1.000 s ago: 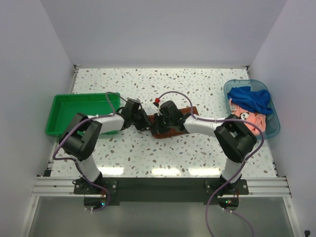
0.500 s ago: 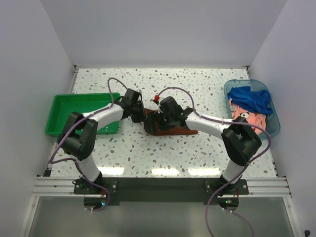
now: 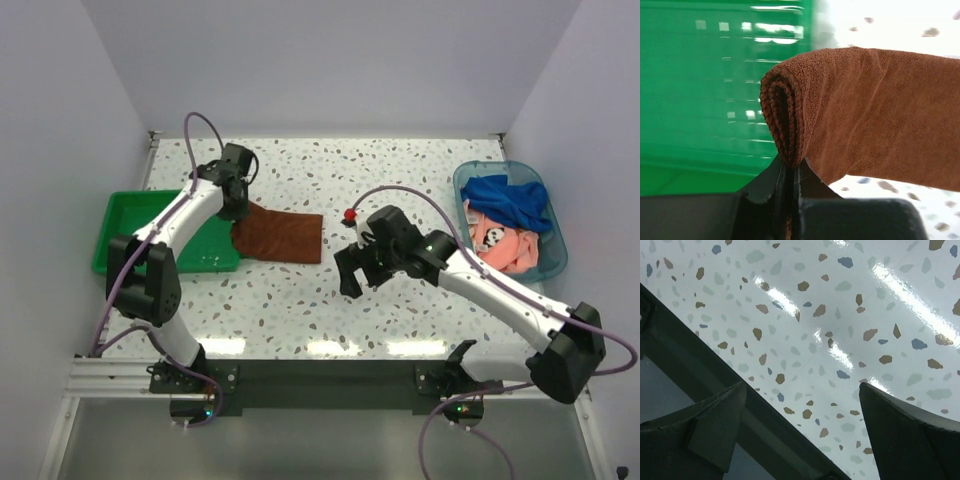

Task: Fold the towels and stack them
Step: Neatly place the folded towel into the bin

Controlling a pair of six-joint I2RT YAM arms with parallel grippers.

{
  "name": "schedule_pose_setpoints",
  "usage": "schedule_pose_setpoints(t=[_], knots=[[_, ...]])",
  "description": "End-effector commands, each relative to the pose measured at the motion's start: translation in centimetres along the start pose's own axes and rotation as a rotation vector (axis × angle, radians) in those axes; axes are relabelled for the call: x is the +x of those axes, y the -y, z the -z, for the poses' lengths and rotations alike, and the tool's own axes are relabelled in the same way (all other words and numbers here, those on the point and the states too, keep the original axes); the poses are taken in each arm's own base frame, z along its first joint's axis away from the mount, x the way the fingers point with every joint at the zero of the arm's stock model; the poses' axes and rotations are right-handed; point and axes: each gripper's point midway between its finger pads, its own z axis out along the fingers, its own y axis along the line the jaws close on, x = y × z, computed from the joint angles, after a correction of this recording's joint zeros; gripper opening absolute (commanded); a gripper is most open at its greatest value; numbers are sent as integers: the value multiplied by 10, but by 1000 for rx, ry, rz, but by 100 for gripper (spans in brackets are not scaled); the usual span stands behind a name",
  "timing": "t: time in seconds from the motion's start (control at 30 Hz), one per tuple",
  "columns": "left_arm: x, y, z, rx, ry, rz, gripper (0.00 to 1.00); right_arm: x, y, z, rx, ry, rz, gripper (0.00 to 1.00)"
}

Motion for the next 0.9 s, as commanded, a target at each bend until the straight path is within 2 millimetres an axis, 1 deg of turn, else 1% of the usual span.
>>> schedule_pose_setpoints(t=[0.0,0.03,0.07,0.1,0.2,0.23,0.3,0.47,0.5,0.57,0.63,0.77,0.87], knots=[[-12,-63,21,-284,6,-110,0,23,3,14,-13,-19,55,98],[-11,-70,22,-324,-7,-123,0,25,1,16,-24,-18,58,99],[-5,-79,20,-376,-49,-143,0,26,0,18,-29,-13,57,98],[-6,-90,22,-446,-47,-154,0,29,-1,22,-39,-1,61,98],[2,-106,19,-539,-76,-169,0,29,-3,26,-47,21,60,98],[5,-114,18,-583,-82,-166,0,29,-3,27,-48,21,60,98],[10,-127,15,-628,-97,-157,0,29,-6,30,-58,16,59,98],[9,-153,13,-728,-95,-136,0,32,-5,28,-47,-8,81,98],[10,-158,11,-736,-101,-144,0,32,-4,29,-40,-11,87,98],[5,-166,8,-749,-79,-123,0,33,-5,28,-42,-20,93,98],[5,-172,3,-750,-81,-134,0,33,-4,26,-41,-28,91,98],[0,-183,-9,-778,-68,-130,0,33,-2,21,-35,-42,102,99],[-2,-194,-17,-794,-75,-120,0,31,1,22,-18,-31,113,98]])
